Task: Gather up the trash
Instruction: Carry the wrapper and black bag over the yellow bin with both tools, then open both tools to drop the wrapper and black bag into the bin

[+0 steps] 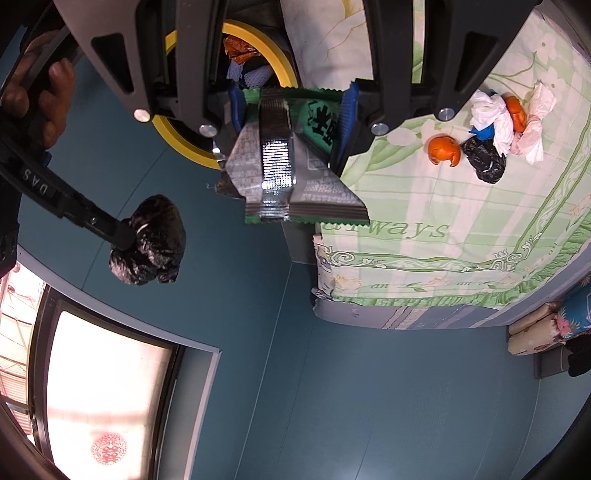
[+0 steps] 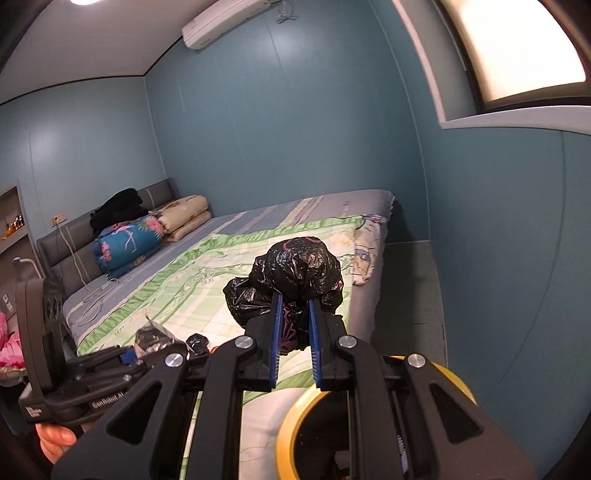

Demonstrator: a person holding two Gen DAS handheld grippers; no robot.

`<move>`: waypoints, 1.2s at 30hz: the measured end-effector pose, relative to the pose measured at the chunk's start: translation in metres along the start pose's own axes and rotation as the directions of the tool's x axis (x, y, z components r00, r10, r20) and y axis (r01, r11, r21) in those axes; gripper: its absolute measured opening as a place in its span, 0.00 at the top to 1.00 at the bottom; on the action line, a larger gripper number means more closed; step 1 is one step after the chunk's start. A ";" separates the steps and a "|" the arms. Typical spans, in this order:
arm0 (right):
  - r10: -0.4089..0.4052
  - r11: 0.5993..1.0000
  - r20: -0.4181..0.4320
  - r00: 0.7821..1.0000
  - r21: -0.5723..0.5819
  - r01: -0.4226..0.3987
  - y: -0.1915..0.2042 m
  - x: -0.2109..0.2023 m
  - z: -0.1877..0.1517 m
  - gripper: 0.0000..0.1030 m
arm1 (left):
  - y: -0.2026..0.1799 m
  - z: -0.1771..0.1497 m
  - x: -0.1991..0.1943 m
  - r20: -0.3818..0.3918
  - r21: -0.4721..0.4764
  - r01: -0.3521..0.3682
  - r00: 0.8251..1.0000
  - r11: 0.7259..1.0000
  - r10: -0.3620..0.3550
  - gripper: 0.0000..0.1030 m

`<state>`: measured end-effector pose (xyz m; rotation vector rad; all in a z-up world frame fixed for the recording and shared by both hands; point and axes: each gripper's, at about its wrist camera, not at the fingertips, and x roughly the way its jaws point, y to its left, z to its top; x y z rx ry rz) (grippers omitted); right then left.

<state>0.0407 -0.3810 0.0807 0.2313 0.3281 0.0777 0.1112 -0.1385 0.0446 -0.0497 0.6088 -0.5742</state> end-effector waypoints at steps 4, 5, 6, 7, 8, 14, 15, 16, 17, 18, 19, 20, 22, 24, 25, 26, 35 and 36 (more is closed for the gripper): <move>-0.037 0.999 -0.003 0.999 0.021 0.037 -0.009 -0.003 -0.002 0.88 | -0.012 -0.003 0.012 -0.020 0.016 0.013 1.000 1.000 -0.013 0.64; -0.043 0.999 -0.009 0.999 0.027 0.043 -0.012 -0.003 -0.003 0.88 | -0.014 -0.003 0.014 -0.025 0.020 0.016 1.000 1.000 -0.015 0.64; -0.047 0.998 -0.015 0.999 0.032 0.047 -0.015 -0.002 -0.005 0.88 | -0.018 -0.004 0.018 -0.031 0.024 0.019 0.999 1.000 -0.018 0.64; -0.054 0.998 -0.021 0.998 0.037 0.055 -0.017 -0.001 -0.006 0.88 | -0.022 -0.004 0.021 -0.036 0.031 0.022 0.999 0.999 -0.020 0.64; -0.064 0.997 -0.023 0.998 0.040 0.065 -0.020 0.000 -0.007 0.88 | -0.026 -0.005 0.024 -0.039 0.038 0.023 0.999 0.999 -0.021 0.64; -0.106 0.991 -0.049 0.993 0.077 0.109 -0.040 0.005 -0.014 0.88 | -0.043 -0.011 0.043 -0.077 0.071 0.031 0.997 0.997 -0.025 0.64; -0.113 0.990 -0.054 0.992 0.083 0.117 -0.044 0.005 -0.016 0.88 | -0.045 -0.013 0.047 -0.085 0.072 0.031 0.996 0.997 -0.025 0.64; -0.123 0.988 -0.060 0.991 0.086 0.128 -0.047 0.007 -0.017 0.88 | -0.047 -0.014 0.051 -0.095 0.074 0.032 0.995 0.997 -0.025 0.64; -0.133 0.986 -0.066 0.989 0.089 0.138 -0.048 0.007 -0.018 0.88 | -0.049 -0.015 0.054 -0.102 0.076 0.033 0.994 0.997 -0.025 0.64; -0.143 0.985 -0.072 0.987 0.092 0.149 -0.052 0.007 -0.021 0.87 | -0.051 -0.017 0.058 -0.112 0.081 0.031 0.994 0.996 -0.022 0.64; -0.153 0.982 -0.083 0.985 0.095 0.161 -0.055 0.009 -0.022 0.87 | -0.052 -0.018 0.061 -0.119 0.084 0.029 0.993 0.996 -0.019 0.64; -0.157 0.981 -0.093 0.983 0.099 0.166 -0.059 0.010 -0.024 0.87 | -0.054 -0.020 0.065 -0.130 0.087 0.028 0.991 0.996 -0.016 0.64; -0.153 0.980 -0.121 0.981 0.111 0.167 -0.065 0.014 -0.027 0.87 | -0.057 -0.023 0.072 -0.148 0.092 0.026 0.989 0.995 -0.012 0.64; -0.157 0.977 -0.149 0.976 0.123 0.176 -0.069 0.019 -0.032 0.87 | -0.061 -0.026 0.080 -0.166 0.099 0.024 0.986 0.995 -0.008 0.64; -0.158 0.975 -0.160 0.974 0.128 0.179 -0.072 0.020 -0.034 0.87 | -0.062 -0.028 0.083 -0.174 0.101 0.023 0.985 0.995 -0.005 0.64; -0.158 0.974 -0.173 0.972 0.134 0.182 -0.075 0.023 -0.036 0.87 | -0.063 -0.030 0.086 -0.182 0.103 0.023 0.983 0.994 -0.003 0.64; -0.124 0.962 -0.278 0.952 0.204 0.184 -0.097 0.040 -0.054 0.87 | -0.071 -0.045 0.112 -0.249 0.128 0.017 0.968 0.992 0.015 0.63; -0.118 0.960 -0.291 0.950 0.210 0.183 -0.099 0.041 -0.056 0.87 | -0.070 -0.046 0.115 -0.256 0.125 0.019 0.967 0.992 0.014 0.63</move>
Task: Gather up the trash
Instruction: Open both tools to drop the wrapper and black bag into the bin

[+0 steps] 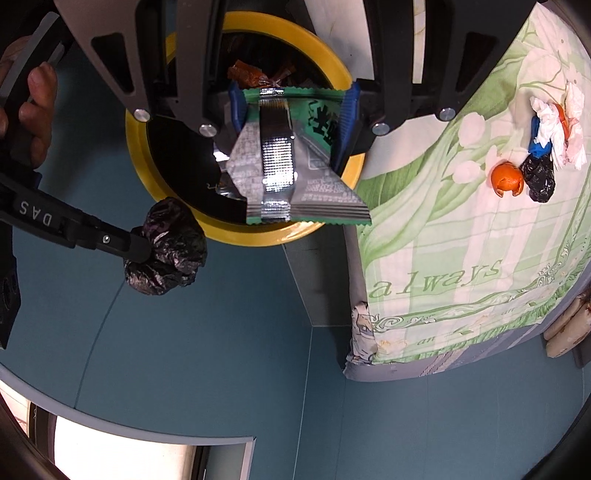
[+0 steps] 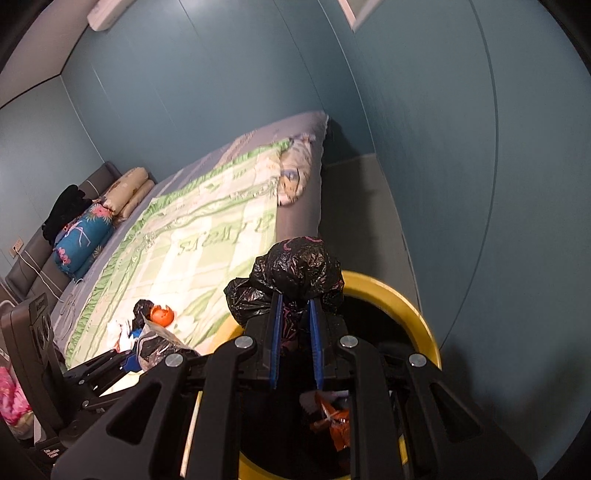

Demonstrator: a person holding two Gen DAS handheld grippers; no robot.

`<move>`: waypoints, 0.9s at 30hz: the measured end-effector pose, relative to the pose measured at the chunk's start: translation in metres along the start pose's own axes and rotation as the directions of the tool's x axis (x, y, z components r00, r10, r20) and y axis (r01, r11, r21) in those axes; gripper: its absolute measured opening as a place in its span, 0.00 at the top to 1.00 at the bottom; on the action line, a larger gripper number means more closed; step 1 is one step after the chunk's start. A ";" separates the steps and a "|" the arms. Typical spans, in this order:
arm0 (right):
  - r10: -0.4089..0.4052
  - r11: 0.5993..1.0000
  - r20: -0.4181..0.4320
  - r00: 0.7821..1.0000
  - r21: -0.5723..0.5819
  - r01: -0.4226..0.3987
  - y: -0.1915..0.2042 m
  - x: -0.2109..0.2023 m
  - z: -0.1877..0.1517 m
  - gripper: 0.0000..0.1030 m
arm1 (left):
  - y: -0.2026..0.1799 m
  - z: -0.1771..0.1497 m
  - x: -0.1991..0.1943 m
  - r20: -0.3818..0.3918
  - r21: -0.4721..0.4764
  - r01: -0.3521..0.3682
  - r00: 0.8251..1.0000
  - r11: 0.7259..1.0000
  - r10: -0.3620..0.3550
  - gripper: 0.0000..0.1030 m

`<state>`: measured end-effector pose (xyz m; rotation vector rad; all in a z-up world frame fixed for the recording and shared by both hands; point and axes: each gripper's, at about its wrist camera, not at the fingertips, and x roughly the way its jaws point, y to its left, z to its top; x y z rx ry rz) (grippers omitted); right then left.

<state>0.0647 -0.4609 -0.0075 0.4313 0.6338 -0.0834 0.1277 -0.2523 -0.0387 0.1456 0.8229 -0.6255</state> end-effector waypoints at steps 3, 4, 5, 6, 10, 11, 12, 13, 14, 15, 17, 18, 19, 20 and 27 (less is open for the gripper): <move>0.005 1.000 -0.021 1.000 0.009 -0.005 -0.003 0.004 -0.003 0.87 | 0.000 -0.002 0.005 -0.011 -0.005 -0.004 1.000 1.000 0.004 0.63; 0.006 1.000 -0.029 1.000 0.006 -0.006 -0.003 0.005 -0.004 0.86 | 0.000 -0.002 0.006 -0.014 -0.005 -0.005 1.000 1.000 0.005 0.63; 0.006 1.000 -0.035 0.999 0.007 -0.005 -0.003 0.006 -0.005 0.84 | 0.000 -0.003 0.007 -0.018 -0.007 -0.004 1.000 1.000 0.004 0.63; 0.006 1.000 -0.039 0.999 0.008 -0.006 -0.003 0.007 -0.005 0.79 | -0.001 -0.003 0.008 -0.020 -0.009 -0.002 1.000 1.000 0.001 0.62; 0.005 1.000 -0.038 0.999 0.015 -0.004 -0.003 0.005 -0.006 0.66 | 0.000 -0.004 0.008 -0.017 -0.015 0.000 1.000 1.000 -0.001 0.53; 0.000 1.000 -0.034 0.999 0.018 0.001 -0.003 0.004 -0.006 0.65 | 0.001 -0.004 0.007 -0.014 -0.014 -0.001 1.000 1.000 0.001 0.52; -0.003 1.000 -0.031 1.000 0.021 0.003 -0.005 0.003 -0.005 0.63 | 0.001 -0.004 0.006 -0.013 -0.016 -0.003 1.000 1.000 0.003 0.49; -0.004 1.000 -0.026 1.000 0.027 0.004 -0.007 0.002 -0.005 0.62 | 0.002 -0.004 0.005 -0.011 -0.019 -0.004 1.000 1.000 0.004 0.46; -0.003 0.999 -0.020 1.000 0.034 0.004 -0.008 0.000 -0.005 0.60 | 0.003 -0.005 0.003 -0.005 -0.022 -0.004 1.000 1.000 0.004 0.44; -0.001 0.999 -0.015 1.000 0.037 0.002 -0.009 -0.001 -0.005 0.59 | 0.004 -0.005 0.001 -0.001 -0.024 -0.004 1.000 1.000 0.004 0.41; 0.003 0.999 0.006 1.000 0.038 -0.004 -0.009 -0.006 -0.003 0.58 | 0.006 -0.005 -0.004 0.012 -0.030 -0.010 1.000 0.999 0.011 0.34; 0.005 0.999 0.016 1.000 0.037 -0.005 -0.009 -0.008 -0.003 0.55 | 0.008 -0.004 -0.007 0.020 -0.035 -0.010 1.000 0.999 0.011 0.29; 0.009 0.999 0.032 0.999 0.040 -0.010 -0.009 -0.010 -0.002 0.53 | 0.010 -0.003 -0.010 0.028 -0.040 -0.010 1.000 0.999 0.011 0.25; 0.012 0.999 0.043 0.999 0.042 -0.014 -0.009 -0.013 -0.001 0.50 | 0.011 -0.003 -0.013 0.036 -0.044 -0.013 0.999 0.999 0.014 0.24; 0.059 0.998 0.126 0.990 0.018 -0.062 -0.002 -0.029 0.001 0.30 | 0.027 -0.002 -0.040 0.101 -0.070 -0.047 0.993 0.996 0.054 0.15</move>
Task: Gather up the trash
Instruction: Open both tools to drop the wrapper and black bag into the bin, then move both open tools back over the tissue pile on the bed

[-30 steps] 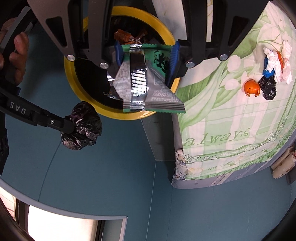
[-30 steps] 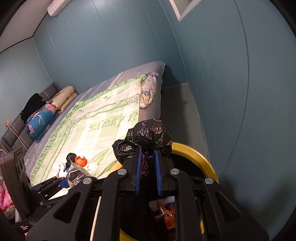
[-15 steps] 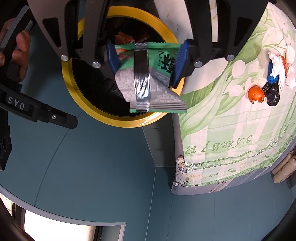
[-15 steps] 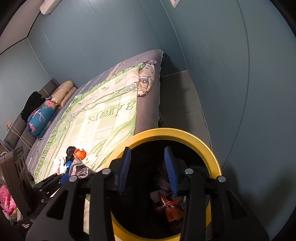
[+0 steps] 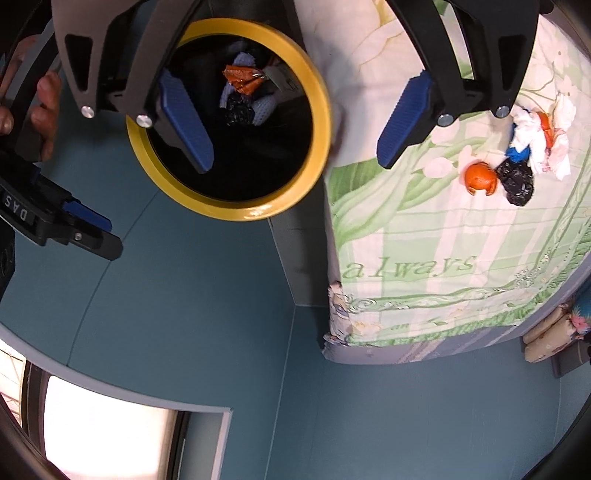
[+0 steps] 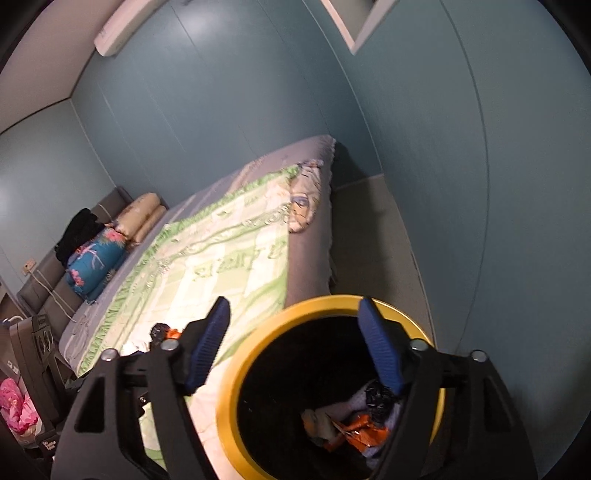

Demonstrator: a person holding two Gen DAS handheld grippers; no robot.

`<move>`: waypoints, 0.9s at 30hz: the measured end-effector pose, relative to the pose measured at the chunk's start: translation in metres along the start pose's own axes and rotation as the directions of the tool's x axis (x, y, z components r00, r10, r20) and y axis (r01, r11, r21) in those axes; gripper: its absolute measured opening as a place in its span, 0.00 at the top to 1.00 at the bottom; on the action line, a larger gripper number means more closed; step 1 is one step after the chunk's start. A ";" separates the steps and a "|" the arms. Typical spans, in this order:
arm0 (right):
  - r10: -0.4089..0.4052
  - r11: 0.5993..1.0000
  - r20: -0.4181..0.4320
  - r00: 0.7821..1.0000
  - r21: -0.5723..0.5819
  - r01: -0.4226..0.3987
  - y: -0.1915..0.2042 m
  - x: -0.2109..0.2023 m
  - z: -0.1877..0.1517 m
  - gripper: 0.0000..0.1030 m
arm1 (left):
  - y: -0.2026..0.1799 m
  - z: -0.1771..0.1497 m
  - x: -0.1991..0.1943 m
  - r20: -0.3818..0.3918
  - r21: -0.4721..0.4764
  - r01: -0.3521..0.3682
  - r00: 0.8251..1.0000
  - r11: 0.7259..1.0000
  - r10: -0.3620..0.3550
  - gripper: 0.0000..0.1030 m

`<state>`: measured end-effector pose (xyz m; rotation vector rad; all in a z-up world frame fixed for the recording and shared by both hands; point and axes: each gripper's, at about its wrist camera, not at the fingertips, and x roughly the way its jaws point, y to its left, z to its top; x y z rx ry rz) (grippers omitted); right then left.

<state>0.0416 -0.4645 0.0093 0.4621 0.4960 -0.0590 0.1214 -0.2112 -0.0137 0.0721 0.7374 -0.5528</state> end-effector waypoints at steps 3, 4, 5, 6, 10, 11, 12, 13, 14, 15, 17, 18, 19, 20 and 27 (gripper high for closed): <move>0.030 0.999 0.028 0.999 -0.016 -0.029 0.006 -0.003 0.002 0.17 | 0.014 0.000 -0.013 0.026 -0.013 -0.037 0.999 0.999 0.037 0.13; 0.040 0.999 0.041 0.998 -0.024 -0.039 0.011 -0.004 0.003 0.15 | 0.021 0.001 -0.018 0.038 -0.019 -0.055 0.998 0.998 0.056 0.11; 0.047 0.998 0.052 0.998 -0.031 -0.045 0.015 -0.004 0.004 0.13 | 0.028 0.001 -0.023 0.049 -0.027 -0.075 0.996 0.997 0.076 0.11; 0.056 0.998 0.062 0.996 -0.041 -0.054 0.020 -0.004 0.005 0.10 | 0.035 0.002 -0.027 0.058 -0.037 -0.092 0.994 0.995 0.094 0.10; 0.114 0.991 0.097 0.989 -0.086 -0.105 0.043 -0.003 0.007 0.08 | 0.069 0.004 -0.048 0.090 -0.096 -0.145 0.984 0.985 0.153 0.10; 0.127 0.988 0.103 0.987 -0.101 -0.117 0.049 -0.002 0.007 0.08 | 0.076 0.004 -0.053 0.097 -0.108 -0.157 0.981 0.982 0.168 0.10; 0.145 0.984 0.105 0.984 -0.122 -0.132 0.057 0.000 0.007 0.08 | 0.085 0.004 -0.058 0.105 -0.119 -0.172 0.977 0.978 0.184 0.09; 0.159 0.980 0.105 0.982 -0.137 -0.144 0.063 0.000 0.006 0.08 | 0.093 0.005 -0.063 0.112 -0.130 -0.187 0.973 0.974 0.202 0.09; 0.176 0.976 0.101 0.979 -0.151 -0.159 0.069 0.002 0.006 0.08 | 0.103 0.004 -0.069 0.119 -0.142 -0.206 0.967 0.968 0.223 0.09; 0.193 0.971 0.097 0.976 -0.163 -0.176 0.076 0.004 0.005 0.08 | 0.110 0.004 -0.073 0.123 -0.151 -0.218 0.964 0.964 0.237 0.09; 0.236 0.959 0.086 0.968 -0.182 -0.217 0.090 0.011 0.003 0.08 | 0.126 0.002 -0.084 0.131 -0.173 -0.241 0.955 0.955 0.265 0.09; 0.255 0.953 0.083 0.963 -0.189 -0.236 0.096 0.012 0.002 0.08 | 0.134 0.001 -0.088 0.137 -0.182 -0.251 0.951 0.951 0.277 0.09; 0.275 0.946 0.075 0.958 -0.199 -0.256 0.104 0.015 0.001 0.08 | 0.142 0.000 -0.094 0.144 -0.191 -0.264 0.945 0.945 0.293 0.09; 0.285 0.941 0.065 0.956 -0.208 -0.266 0.111 0.019 0.000 0.08 | 0.149 -0.001 -0.100 0.151 -0.199 -0.277 0.939 0.940 0.309 0.09; 0.376 0.894 -0.036 0.926 -0.249 -0.373 0.166 0.044 -0.011 0.08 | 0.198 -0.014 -0.125 0.142 -0.261 -0.346 0.910 0.901 0.390 0.09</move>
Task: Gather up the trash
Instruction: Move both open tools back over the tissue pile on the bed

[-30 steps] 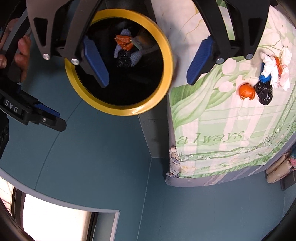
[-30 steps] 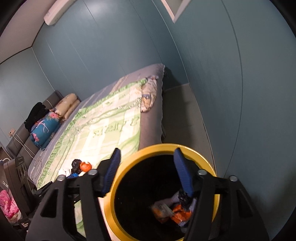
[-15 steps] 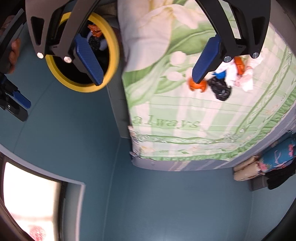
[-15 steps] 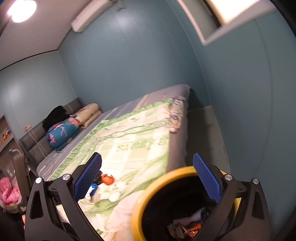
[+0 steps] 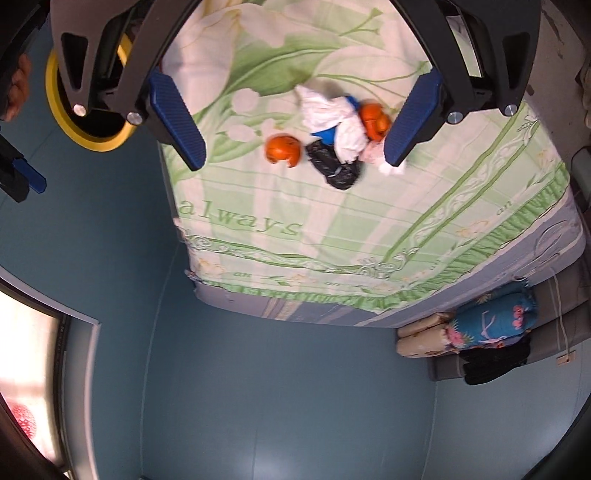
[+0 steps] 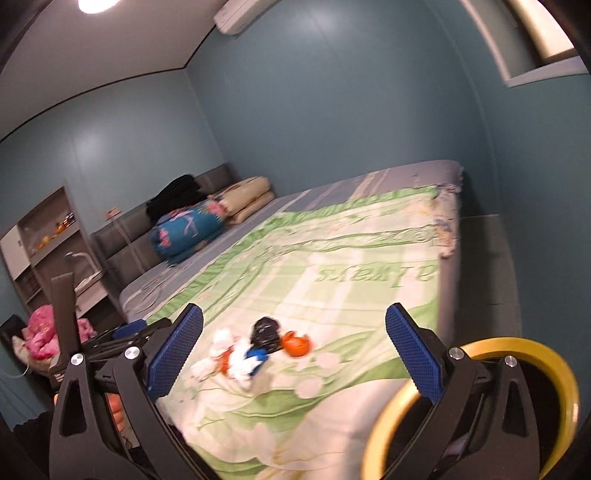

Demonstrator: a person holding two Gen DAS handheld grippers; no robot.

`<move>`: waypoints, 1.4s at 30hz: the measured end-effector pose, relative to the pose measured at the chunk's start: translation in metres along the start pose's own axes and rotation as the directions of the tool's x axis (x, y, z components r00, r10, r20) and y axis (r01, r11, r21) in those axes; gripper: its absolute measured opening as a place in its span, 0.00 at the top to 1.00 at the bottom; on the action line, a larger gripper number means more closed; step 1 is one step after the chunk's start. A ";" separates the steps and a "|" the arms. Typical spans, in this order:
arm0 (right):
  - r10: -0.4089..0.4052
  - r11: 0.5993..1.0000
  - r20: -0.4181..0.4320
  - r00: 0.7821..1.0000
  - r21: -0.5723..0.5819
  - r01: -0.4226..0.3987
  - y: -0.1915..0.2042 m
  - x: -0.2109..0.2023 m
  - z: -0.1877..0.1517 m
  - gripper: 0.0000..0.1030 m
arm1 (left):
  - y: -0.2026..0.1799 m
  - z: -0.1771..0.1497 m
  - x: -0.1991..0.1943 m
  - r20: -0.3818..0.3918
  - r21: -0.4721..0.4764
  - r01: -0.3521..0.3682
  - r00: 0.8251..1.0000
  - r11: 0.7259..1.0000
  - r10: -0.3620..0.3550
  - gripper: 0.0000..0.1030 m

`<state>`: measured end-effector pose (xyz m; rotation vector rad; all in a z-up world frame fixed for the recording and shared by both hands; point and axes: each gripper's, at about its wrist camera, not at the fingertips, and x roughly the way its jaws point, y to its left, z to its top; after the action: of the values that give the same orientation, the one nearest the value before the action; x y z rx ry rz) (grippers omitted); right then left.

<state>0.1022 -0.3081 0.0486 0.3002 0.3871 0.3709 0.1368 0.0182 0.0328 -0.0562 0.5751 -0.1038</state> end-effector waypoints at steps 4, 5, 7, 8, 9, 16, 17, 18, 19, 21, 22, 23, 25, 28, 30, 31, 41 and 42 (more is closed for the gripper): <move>0.024 0.998 -0.044 0.999 -0.057 -0.027 0.024 0.027 -0.003 0.08 | 0.029 -0.006 0.004 -0.012 -0.016 -0.063 0.998 0.998 0.063 0.09; 0.032 0.997 -0.060 0.998 -0.066 -0.036 0.030 0.035 -0.005 0.08 | 0.038 -0.008 0.007 -0.021 -0.027 -0.075 0.997 0.997 0.075 0.09; 0.040 0.995 -0.088 0.995 -0.082 -0.047 0.040 0.048 -0.010 0.08 | 0.050 -0.013 0.011 -0.035 -0.047 -0.091 0.995 0.995 0.090 0.09; 0.041 0.995 -0.097 0.994 -0.087 -0.050 0.043 0.052 -0.012 0.08 | 0.059 -0.016 0.014 -0.045 -0.061 -0.101 0.994 0.993 0.098 0.09; 0.043 0.994 -0.110 0.993 -0.093 -0.053 0.046 0.058 -0.014 0.08 | 0.064 -0.019 0.017 -0.052 -0.069 -0.107 0.993 0.992 0.104 0.09; 0.045 0.988 -0.189 0.981 -0.140 -0.073 0.065 0.103 -0.031 0.08 | 0.103 -0.040 0.040 -0.111 -0.098 -0.174 0.980 0.980 0.163 0.09; 0.048 0.987 -0.200 0.979 -0.144 -0.077 0.066 0.109 -0.034 0.08 | 0.109 -0.043 0.044 -0.122 -0.107 -0.180 0.978 0.978 0.167 0.09; 0.052 0.985 -0.213 0.976 -0.149 -0.085 0.068 0.117 -0.039 0.08 | 0.114 -0.046 0.048 -0.132 -0.117 -0.186 0.976 0.975 0.171 0.09; 0.053 0.984 -0.220 0.974 -0.152 -0.087 0.070 0.123 -0.041 0.08 | 0.120 -0.049 0.053 -0.143 -0.129 -0.193 0.974 0.973 0.174 0.09; 0.047 0.982 -0.236 0.971 -0.167 -0.088 0.073 0.136 -0.049 0.08 | 0.129 -0.055 0.060 -0.161 -0.144 -0.206 0.970 0.968 0.182 0.09; 0.039 0.980 -0.247 0.968 -0.177 -0.085 0.075 0.143 -0.053 0.08 | 0.134 -0.058 0.064 -0.171 -0.150 -0.211 0.968 0.966 0.185 0.09; 0.037 0.979 -0.258 0.966 -0.183 -0.086 0.075 0.149 -0.056 0.08 | 0.138 -0.062 0.068 -0.182 -0.155 -0.217 0.965 0.964 0.188 0.09; 0.035 0.978 -0.283 0.958 -0.189 -0.092 0.077 0.164 -0.063 0.08 | 0.145 -0.068 0.076 -0.202 -0.164 -0.224 0.961 0.961 0.189 0.09; 0.028 0.976 -0.317 0.948 -0.199 -0.095 0.078 0.184 -0.074 0.08 | 0.155 -0.076 0.087 -0.226 -0.174 -0.234 0.955 0.957 0.193 0.09; 0.025 0.976 -0.340 0.940 -0.194 -0.096 0.078 0.196 -0.081 0.08 | 0.161 -0.080 0.094 -0.241 -0.183 -0.237 0.952 0.954 0.190 0.09; 0.024 0.977 -0.351 0.936 -0.189 -0.096 0.077 0.201 -0.084 0.08 | 0.164 -0.081 0.097 -0.248 -0.186 -0.239 0.950 0.953 0.190 0.09; 0.025 0.981 -0.412 0.911 -0.167 -0.102 0.079 0.242 -0.102 0.08 | 0.176 -0.090 0.124 -0.283 -0.188 -0.237 0.942 0.953 0.178 0.09; 0.020 0.981 -0.417 0.909 -0.168 -0.099 0.079 0.245 -0.103 0.08 | 0.176 -0.089 0.127 -0.286 -0.185 -0.236 0.942 0.954 0.178 0.09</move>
<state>0.2469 -0.1170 -0.0905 0.0467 0.7573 0.5297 0.2084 0.1766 -0.1249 -0.1960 0.8573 0.1620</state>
